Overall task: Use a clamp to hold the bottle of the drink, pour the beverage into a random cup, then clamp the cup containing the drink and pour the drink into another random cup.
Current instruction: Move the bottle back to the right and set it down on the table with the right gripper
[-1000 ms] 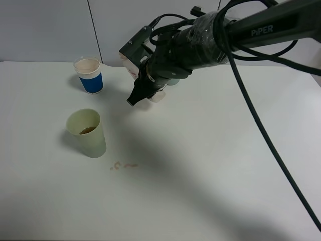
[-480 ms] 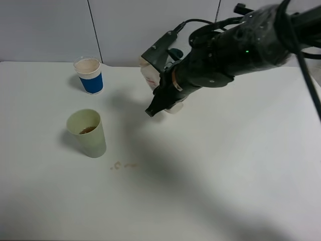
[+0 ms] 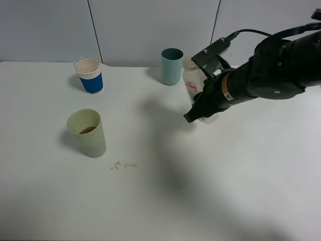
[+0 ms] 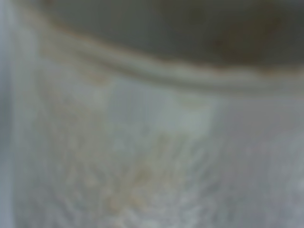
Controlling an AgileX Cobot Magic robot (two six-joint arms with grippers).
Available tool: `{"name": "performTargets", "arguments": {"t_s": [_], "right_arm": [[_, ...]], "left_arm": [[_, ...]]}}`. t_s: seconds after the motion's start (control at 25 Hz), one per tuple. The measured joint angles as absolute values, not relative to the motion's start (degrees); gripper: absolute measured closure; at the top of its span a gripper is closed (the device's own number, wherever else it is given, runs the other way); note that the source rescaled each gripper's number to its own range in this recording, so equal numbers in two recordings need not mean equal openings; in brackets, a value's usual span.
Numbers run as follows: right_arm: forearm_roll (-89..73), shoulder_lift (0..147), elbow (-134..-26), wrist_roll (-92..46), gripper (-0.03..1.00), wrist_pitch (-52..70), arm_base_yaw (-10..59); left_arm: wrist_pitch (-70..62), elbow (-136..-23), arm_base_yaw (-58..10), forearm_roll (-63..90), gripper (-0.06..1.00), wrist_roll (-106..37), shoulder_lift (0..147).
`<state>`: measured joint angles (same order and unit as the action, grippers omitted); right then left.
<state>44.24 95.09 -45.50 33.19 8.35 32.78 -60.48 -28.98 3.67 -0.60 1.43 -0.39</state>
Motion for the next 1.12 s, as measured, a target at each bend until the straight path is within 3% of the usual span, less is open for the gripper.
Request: {"name": "performTargets", "arguments": {"t_s": [0.28,0.56,1.12], "right_arm": [[44.18,94.94,-40.61,30.59,0.97,-7.36,26.62],[39.78,94.9,-40.49,21.21,0.97,-12.76,22.42],[32.6,102.57,-40.54,10.02,0.97,-28.28,19.74]], "left_arm": [[-60.48,-28.98,3.67,-0.6,-0.06,1.43,-0.39],[-60.48,-28.98,3.67,-0.6,-0.06,1.43,-0.39],[-60.48,-28.98,3.67,-0.6,-0.06,1.43,-0.39]]}}
